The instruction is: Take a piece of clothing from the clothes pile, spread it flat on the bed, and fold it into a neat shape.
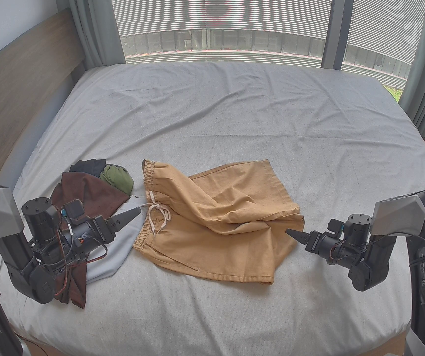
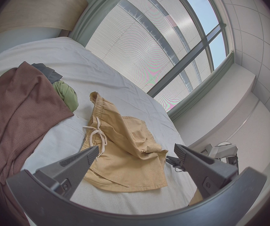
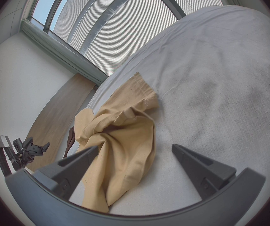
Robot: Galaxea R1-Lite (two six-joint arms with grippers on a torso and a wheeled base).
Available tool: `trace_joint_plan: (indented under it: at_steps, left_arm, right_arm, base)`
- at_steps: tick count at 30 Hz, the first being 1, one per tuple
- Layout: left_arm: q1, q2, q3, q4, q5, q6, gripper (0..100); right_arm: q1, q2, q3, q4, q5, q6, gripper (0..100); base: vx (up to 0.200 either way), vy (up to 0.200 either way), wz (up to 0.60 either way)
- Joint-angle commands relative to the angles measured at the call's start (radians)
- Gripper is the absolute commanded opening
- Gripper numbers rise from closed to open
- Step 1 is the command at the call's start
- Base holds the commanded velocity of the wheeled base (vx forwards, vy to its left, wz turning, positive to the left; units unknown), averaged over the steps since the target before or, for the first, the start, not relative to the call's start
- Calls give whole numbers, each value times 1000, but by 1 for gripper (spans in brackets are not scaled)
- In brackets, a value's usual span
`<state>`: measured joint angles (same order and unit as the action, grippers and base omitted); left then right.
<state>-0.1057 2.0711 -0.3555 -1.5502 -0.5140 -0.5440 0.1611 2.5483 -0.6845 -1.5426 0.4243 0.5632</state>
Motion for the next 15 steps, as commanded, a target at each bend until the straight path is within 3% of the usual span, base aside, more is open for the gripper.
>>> trace_joint_plan:
  at_steps: [1,15]
  left_arm:
    - [0,1,1,-1,0,-1,100]
    - [0,-5,1,-1,0,-1,100]
  right_arm:
    - [21,29,0,1,2,0,100]
    - [126,36,-4,-1,19,6,100]
  base:
    - [0,0,0]
    - [0,0,0]
